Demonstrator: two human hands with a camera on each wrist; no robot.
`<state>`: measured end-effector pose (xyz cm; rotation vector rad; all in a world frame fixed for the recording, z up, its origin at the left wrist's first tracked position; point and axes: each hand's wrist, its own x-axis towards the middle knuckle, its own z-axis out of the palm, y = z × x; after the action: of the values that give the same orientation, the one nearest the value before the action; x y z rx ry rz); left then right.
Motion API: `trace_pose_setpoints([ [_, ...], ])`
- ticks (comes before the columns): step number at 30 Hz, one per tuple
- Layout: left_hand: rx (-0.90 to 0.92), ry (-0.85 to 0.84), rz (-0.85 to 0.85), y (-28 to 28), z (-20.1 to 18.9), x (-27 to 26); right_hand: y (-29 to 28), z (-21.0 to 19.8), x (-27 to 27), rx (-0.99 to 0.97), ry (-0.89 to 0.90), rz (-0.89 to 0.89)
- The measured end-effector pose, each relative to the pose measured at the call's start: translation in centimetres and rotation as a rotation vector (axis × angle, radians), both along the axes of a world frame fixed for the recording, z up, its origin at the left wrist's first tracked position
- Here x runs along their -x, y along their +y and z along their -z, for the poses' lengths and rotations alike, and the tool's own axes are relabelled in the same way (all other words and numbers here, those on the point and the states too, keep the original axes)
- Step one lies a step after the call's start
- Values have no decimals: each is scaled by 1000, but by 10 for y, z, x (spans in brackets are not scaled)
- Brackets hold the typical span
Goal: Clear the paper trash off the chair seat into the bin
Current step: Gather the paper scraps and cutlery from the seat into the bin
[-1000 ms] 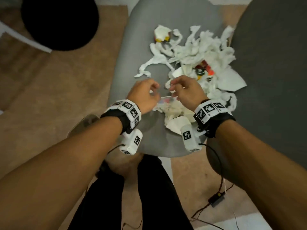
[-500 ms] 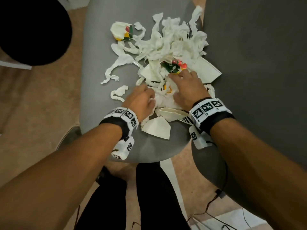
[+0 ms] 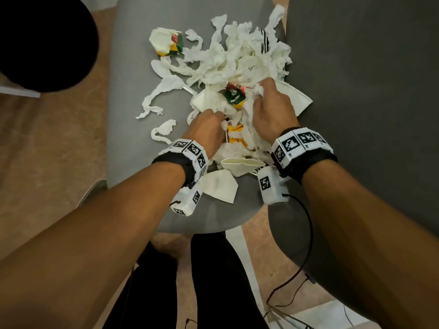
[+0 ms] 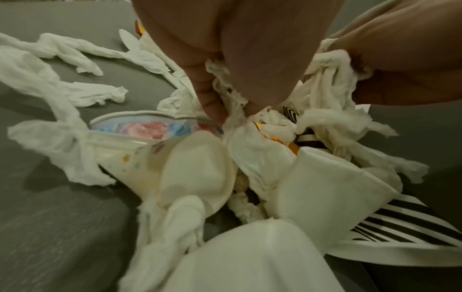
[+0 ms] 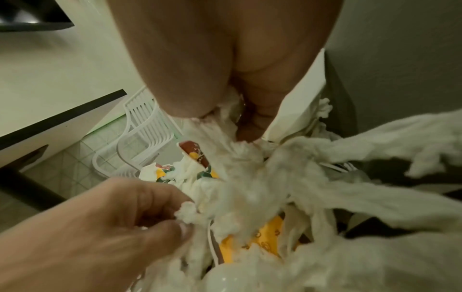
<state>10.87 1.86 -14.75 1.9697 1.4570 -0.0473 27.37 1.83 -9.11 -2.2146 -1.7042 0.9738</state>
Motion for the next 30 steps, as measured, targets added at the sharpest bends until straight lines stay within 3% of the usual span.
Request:
trace_pose_setpoints([
  [4,-102,-78,-148,-4,-9,19,2,-1,9,-61,76,96],
  [6,-135,-18,-208,-4,-15,30,2,-1,15,-61,106,133],
  [10,-207,-35,-262,-5,-16,54,1,4,24,-95,32,20],
  [16,0,-191,-396,-13,-9,87,3,3,45,-65,151,60],
  [21,-156,-95,-497,-31,-25,109,3,-3,91,-63,100,21],
  [27,-166,-379,-704,-47,-23,150,-5,1,164,-56,138,-120],
  [30,-156,-382,-806,-64,-25,189,-20,5,218,-45,234,-157],
])
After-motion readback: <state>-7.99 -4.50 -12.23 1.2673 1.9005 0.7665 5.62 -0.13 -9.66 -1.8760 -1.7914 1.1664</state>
